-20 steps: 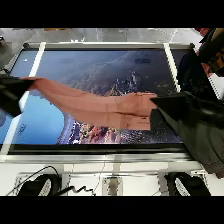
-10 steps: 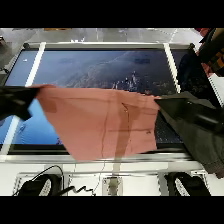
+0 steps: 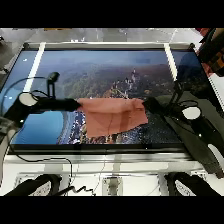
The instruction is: Fold the clothes and pants, and hang the long-sleeved shirts on hangers.
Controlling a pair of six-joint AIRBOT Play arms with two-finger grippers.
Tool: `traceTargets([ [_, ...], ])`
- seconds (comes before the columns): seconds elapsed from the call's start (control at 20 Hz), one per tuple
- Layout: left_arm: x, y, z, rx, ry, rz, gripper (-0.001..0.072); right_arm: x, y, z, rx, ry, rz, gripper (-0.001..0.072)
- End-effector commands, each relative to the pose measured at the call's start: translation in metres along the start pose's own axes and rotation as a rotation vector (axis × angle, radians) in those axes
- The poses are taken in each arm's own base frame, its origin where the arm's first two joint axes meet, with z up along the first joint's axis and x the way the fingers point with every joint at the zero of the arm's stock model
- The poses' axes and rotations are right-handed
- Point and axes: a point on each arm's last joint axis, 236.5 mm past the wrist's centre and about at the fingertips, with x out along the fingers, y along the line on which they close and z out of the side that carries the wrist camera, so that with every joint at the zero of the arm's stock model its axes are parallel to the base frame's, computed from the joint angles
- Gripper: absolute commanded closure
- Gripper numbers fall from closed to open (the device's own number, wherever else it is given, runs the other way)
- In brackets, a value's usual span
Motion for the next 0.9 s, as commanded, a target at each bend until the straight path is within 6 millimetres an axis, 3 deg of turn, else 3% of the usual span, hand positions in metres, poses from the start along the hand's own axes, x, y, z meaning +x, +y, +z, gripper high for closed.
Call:
traceTargets([
  [0.0, 0.027, -0.013, -0.069, -0.038, 0.302, -0.095, 0.0696, -0.004, -0.071, -0.043, -0.139, 0.248, -0.213, 0.0693],
  [0.1, 0.047, -0.021, -0.084, -0.031, 0.370, -0.114, 0.0695, -0.015, -0.096, -0.063, -0.197, 0.362, -0.301, 0.0693],
  [0.2, 0.064, -0.025, -0.103, -0.031, 0.443, -0.131, 0.0694, -0.017, -0.104, -0.071, -0.201, 0.404, -0.321, 0.0688],
  [0.25, 0.073, -0.027, -0.112, -0.034, 0.479, -0.138, 0.0656, -0.015, -0.105, -0.072, -0.198, 0.405, -0.322, 0.0556],
  [0.3, 0.079, -0.027, -0.119, -0.038, 0.506, -0.142, 0.0416, -0.013, -0.107, -0.069, -0.199, 0.395, -0.325, 0.0194],
  [0.35, 0.083, -0.029, -0.125, -0.049, 0.529, -0.148, 0.0043, -0.010, -0.108, -0.066, -0.200, 0.380, -0.328, 0.0021],
  [0.4, 0.086, -0.030, -0.126, -0.080, 0.533, -0.154, 0.0013, -0.006, -0.111, -0.059, -0.203, 0.353, -0.334, 0.0023],
  [0.65, 0.086, -0.032, -0.113, -0.100, 0.497, -0.173, 0.0013, 0.007, -0.138, -0.027, -0.017, 0.302, -0.360, 0.0023],
  [0.75, 0.086, -0.032, -0.110, -0.100, 0.491, -0.172, 0.0013, 0.011, -0.143, -0.019, 0.105, 0.338, -0.293, 0.0025],
  [0.85, 0.086, -0.032, -0.111, -0.099, 0.491, -0.172, 0.0013, 0.016, -0.137, -0.023, 0.176, 0.428, -0.176, 0.0027],
])
